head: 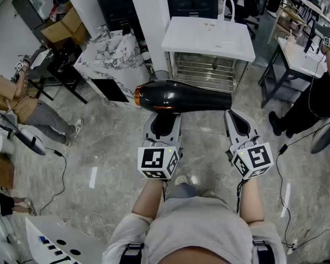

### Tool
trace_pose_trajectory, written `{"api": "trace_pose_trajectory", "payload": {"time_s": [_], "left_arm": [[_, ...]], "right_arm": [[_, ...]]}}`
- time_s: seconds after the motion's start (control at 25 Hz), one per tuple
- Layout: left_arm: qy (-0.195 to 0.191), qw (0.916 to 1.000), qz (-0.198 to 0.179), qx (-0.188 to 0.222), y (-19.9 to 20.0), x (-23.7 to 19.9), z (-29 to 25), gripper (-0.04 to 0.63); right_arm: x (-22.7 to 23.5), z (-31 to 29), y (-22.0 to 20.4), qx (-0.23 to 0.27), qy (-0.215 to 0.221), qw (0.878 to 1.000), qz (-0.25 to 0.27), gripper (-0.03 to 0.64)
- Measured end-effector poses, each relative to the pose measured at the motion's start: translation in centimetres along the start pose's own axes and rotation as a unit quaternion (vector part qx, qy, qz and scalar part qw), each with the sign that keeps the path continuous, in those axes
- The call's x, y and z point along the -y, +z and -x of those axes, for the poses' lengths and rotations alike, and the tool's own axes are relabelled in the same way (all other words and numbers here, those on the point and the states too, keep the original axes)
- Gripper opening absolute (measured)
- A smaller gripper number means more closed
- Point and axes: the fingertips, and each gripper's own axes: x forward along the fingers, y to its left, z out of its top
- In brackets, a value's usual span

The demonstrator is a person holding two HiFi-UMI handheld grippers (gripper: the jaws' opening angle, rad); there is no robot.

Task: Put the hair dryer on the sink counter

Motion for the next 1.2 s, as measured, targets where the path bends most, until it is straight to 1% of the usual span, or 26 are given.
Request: {"api": "trace_pose_trajectory", "payload": {"time_s": [0.28,0.52,0.68,0.8,1.0,1.2], "left_arm": [[-0.003,1.0,0.0,-0.001,0.2,-0.8,0.1,0.173],[-0.003,1.0,-0.003,-0.002,0.2,-1.2,-0.6,0.173],[-0.005,1.0,0.001,-0.004,-0.1,-2.1,-1.2,0.173],[-0.009,0.9999,0.004,-0.005,-0.3,-2.8,-1.7,0.173],[-0.016,0.9998,0.01,-0.008,-0.5,-4.3,-3.1,0.173],[-0.031,0.9994,0.01,-0.006,-0.8,-6.1,-4.8,0.173]], "right_arm": [[-0.9,-0.7,0.2,0.001,0.002,1.0,0.006,0.009],[-0.6,-1.5,0.0,-0.001,-0.001,1.0,0.003,0.009],[-0.9,-2.6,-0.2,-0.004,0.003,1.0,0.01,0.009],[-0.8,-3.3,-0.5,-0.005,-0.006,1.0,0.005,0.009],[-1.0,-5.0,-0.3,-0.001,-0.005,1.0,0.004,0.009],[-0.9,-7.3,-0.7,0.005,-0.022,1.0,-0.01,0.009]]}}
